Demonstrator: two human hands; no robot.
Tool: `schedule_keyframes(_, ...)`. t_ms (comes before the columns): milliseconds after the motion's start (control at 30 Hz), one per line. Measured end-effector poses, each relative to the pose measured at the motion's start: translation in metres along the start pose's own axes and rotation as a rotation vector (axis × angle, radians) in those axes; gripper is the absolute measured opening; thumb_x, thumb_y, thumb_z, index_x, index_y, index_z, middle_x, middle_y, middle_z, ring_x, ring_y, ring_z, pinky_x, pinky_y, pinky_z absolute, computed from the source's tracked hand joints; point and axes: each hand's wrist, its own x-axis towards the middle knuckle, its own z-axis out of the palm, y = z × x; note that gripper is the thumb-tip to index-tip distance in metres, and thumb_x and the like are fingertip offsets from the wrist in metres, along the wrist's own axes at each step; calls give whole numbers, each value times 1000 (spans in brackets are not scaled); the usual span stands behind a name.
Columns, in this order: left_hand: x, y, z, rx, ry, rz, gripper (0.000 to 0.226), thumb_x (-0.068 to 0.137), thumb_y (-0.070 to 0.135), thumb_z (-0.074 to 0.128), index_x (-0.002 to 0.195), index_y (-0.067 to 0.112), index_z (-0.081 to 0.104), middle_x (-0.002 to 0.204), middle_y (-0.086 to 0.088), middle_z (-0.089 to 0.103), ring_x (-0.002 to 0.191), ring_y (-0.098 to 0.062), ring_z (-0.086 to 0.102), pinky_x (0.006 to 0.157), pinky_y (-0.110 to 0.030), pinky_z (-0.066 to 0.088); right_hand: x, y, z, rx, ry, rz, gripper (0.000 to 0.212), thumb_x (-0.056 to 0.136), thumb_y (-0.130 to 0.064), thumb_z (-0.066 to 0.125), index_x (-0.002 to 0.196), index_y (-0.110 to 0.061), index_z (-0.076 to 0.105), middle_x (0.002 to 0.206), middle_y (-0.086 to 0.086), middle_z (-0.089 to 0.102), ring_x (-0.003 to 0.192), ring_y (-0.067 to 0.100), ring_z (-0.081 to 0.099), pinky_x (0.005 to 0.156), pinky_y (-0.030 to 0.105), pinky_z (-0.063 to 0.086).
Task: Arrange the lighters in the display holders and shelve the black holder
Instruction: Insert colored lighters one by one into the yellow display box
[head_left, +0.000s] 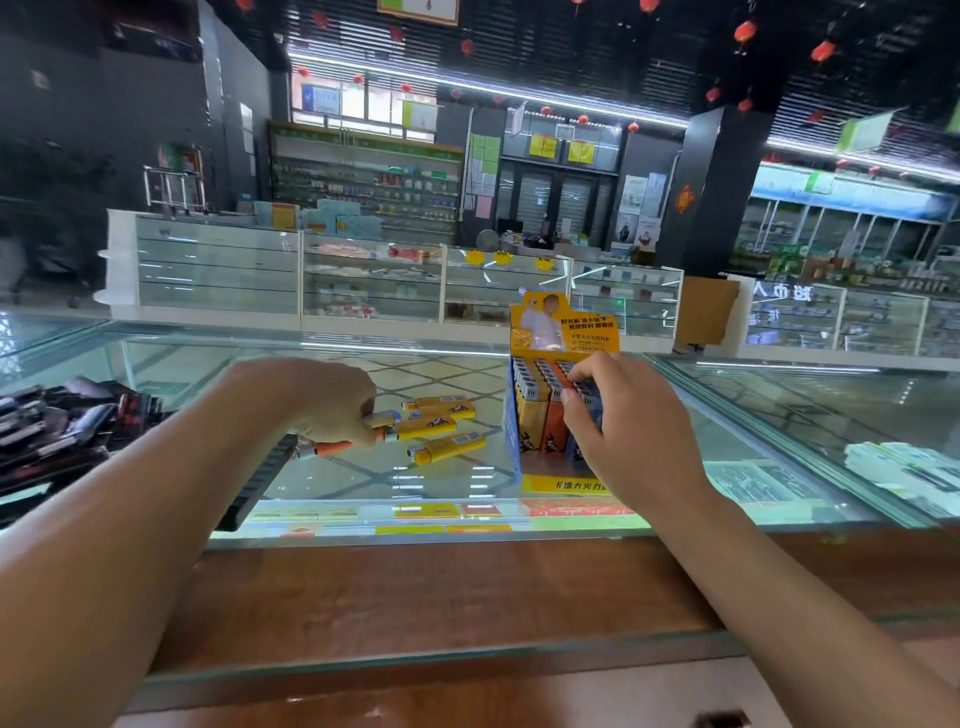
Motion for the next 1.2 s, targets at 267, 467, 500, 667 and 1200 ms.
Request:
schedule_keyframes(267,0,23,11,-54,50,35,50,94,43,51,132,13,45,107,-5,57,93,-24,53,78,-36,46,0,0,-1,4,-10,3,14,103,-33,56,110,-21,60,106,-6,63,98,18,56,79,36,48)
schedule_keyframes(467,1,30,10,-53,148,58,36,95,45,62,108,18,43,83,3,48,89,-26,56,71,-34,43,0,-1,-3,2,-24,17,15,103,-33,56,111,-21,60,107,-6,63,99,17,57,78,36,48)
schedule_keyframes(500,0,30,10,-48,175,49,35,95,45,62,107,18,42,84,3,49,88,-26,57,71,-34,44,0,-1,-3,6,-23,16,15,103,-33,56,111,-21,60,107,-6,63,99,18,57,79,37,49)
schedule_keyframes(667,0,24,1,-345,476,110,24,101,32,58,108,11,48,78,-4,59,63,-18,58,55,-35,45,0,0,-4,22,-10,24,14,103,-32,57,113,-22,60,108,-7,62,101,18,56,81,37,48)
schedule_keyframes(1200,-39,90,-3,-909,204,599,32,88,25,84,99,11,58,78,-5,77,54,-27,66,50,-33,54,-4,-14,-9,364,72,-210,38,107,-38,55,140,-19,63,119,-7,69,111,19,60,94,37,46)
